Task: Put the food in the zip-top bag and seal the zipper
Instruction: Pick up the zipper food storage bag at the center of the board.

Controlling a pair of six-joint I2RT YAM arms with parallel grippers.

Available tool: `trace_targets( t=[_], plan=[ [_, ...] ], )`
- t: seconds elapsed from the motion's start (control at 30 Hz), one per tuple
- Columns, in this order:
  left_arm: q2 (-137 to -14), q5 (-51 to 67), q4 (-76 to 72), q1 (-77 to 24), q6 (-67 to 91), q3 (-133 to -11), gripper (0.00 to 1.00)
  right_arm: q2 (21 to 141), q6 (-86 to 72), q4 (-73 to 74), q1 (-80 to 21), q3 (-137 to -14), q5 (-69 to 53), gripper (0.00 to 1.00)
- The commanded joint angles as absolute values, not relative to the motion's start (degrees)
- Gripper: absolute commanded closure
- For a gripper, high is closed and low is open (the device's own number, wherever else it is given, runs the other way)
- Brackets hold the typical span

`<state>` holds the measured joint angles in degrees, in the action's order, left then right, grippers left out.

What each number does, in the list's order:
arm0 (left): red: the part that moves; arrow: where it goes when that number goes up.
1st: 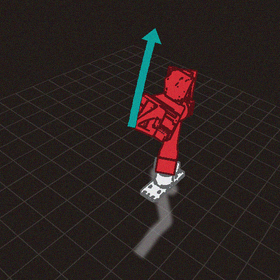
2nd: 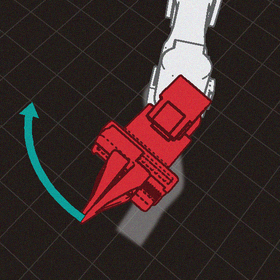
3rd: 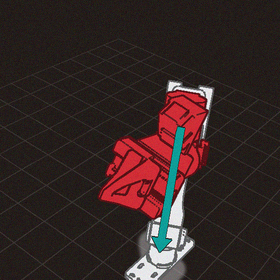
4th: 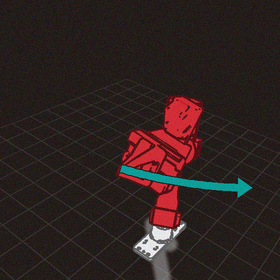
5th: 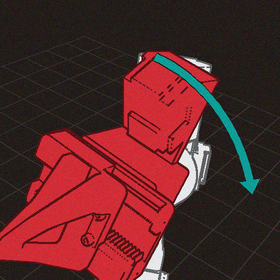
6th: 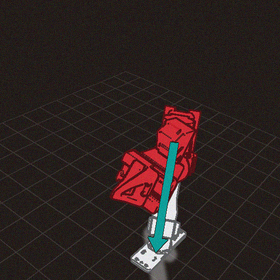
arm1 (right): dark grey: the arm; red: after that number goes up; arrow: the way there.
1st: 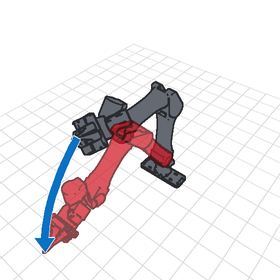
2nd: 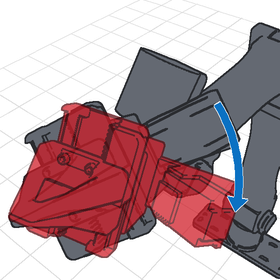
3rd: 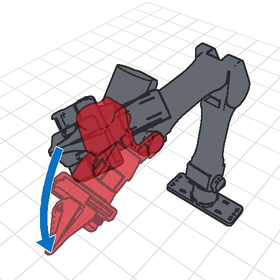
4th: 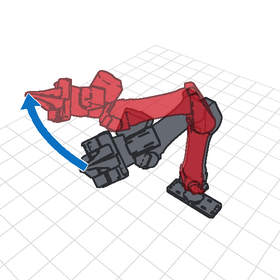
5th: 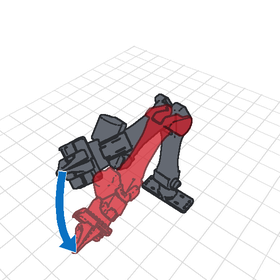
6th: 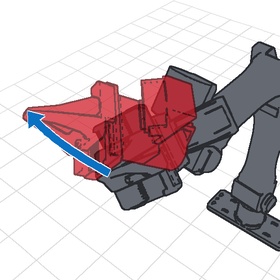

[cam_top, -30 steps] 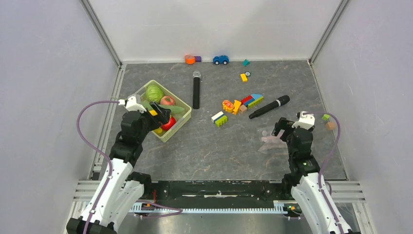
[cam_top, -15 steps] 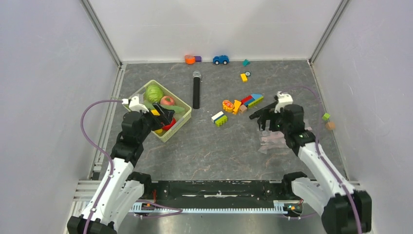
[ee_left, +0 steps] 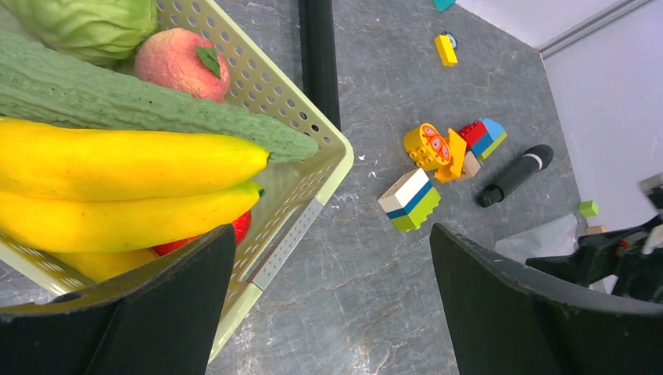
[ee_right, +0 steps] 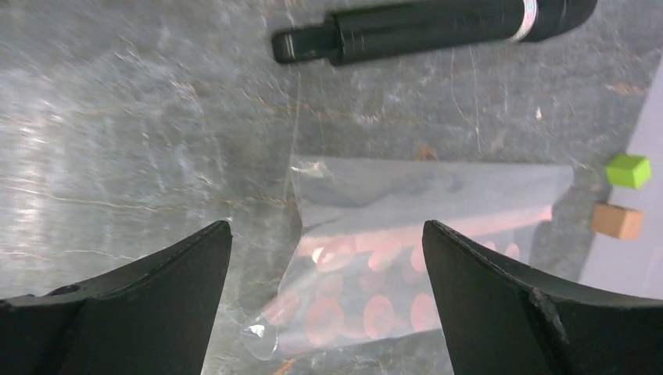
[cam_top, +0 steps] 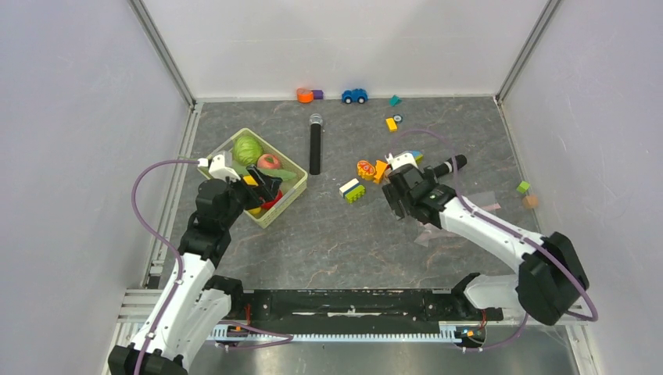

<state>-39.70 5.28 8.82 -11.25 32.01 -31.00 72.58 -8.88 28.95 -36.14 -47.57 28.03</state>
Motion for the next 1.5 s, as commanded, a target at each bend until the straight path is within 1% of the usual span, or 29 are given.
trace_targets(
  t=[0.0, 0.17, 0.2, 0.4, 0.47, 0.5, 0.57, 0.6, 0.7, 0.77, 0.83, 0.97, 1.07, 1.13, 1.3, 1.37, 1.47],
  plan=[
    [-39.29, 7.74, 6.24, -10.99, 30.55, -31.02, 0.00, 77.71, -13.50, 36.98, -39.14, -50.40, 40.13, 0.02],
    [-39.77, 7.56, 6.62, -10.98, 30.60, -31.12, 0.00, 84.45, -17.52, 37.99, -40.01, -50.70, 43.76, 0.01],
    [-39.77, 7.39, 6.83, -10.98, 30.56, -31.22, 0.00, 85.77, -18.28, 38.04, -40.07, -50.91, 44.64, 0.05],
    [-40.16, 7.09, 7.17, -10.99, 30.65, -31.35, 0.00, 92.25, -23.87, 39.81, -40.22, -51.53, 49.62, 0.15],
    [-40.17, 6.88, 6.97, -10.99, 30.84, -31.22, 0.00, 93.24, -25.32, 39.93, -40.25, -51.33, 51.51, 0.21],
    [-40.18, 6.78, 6.67, -10.99, 31.04, -30.98, 0.00, 93.49, -25.88, 40.03, -40.32, -51.14, 52.42, 0.25],
    [-40.41, 6.53, 6.69, -10.99, 31.39, -31.10, 0.00, 93.68, -27.50, 40.03, -40.42, -50.98, 53.52, 0.37],
    [-40.51, 6.21, 7.12, -10.99, 31.44, -31.26, 0.00, 93.58, -27.96, 40.07, -40.49, -50.87, 53.90, 0.48],
    [-40.43, 5.82, 7.23, -10.99, 31.88, -31.23, 0.00, 92.98, -28.71, 40.14, -40.83, -50.95, 55.17, 0.75],
    [-40.43, 5.86, 7.06, -10.99, 32.00, -31.12, 0.00, 92.02, -29.15, 40.19, -41.02, -50.98, 55.53, 0.89],
    [-40.26, 5.80, 7.86, -10.99, 31.61, -31.57, 0.00, 90.46, -29.98, 40.18, -41.28, -50.98, 55.93, 1.00],
    [-39.75, 5.88, 7.24, -10.99, 31.95, -31.03, 0.00, 85.45, -29.95, 39.02, -41.94, -50.50, 55.32, 1.00],
    [-39.47, 6.27, 6.90, -10.99, 31.60, -30.88, 0.00, 78.81, -27.32, 34.73, -42.61, -49.09, 50.87, 1.00],
    [-39.05, 6.92, 5.82, -10.99, 31.76, -30.32, 0.00, 72.50, -24.60, 30.19, -42.71, -47.13, 45.82, 1.00],
    [-38.10, 10.21, 4.59, -10.99, 31.19, -29.86, 0.00, 56.59, -17.44, 14.43, -42.71, -40.80, 26.80, 1.00],
    [-37.68, 10.59, 3.82, -10.99, 31.44, -29.37, 0.00, 51.30, -15.50, 6.85, -42.71, -37.95, 18.59, 1.00],
    [-37.65, 10.57, 2.73, -10.98, 31.82, -28.82, 0.00, 45.45, -15.22, -2.03, -42.71, -34.24, 11.56, 1.00]
  ],
)
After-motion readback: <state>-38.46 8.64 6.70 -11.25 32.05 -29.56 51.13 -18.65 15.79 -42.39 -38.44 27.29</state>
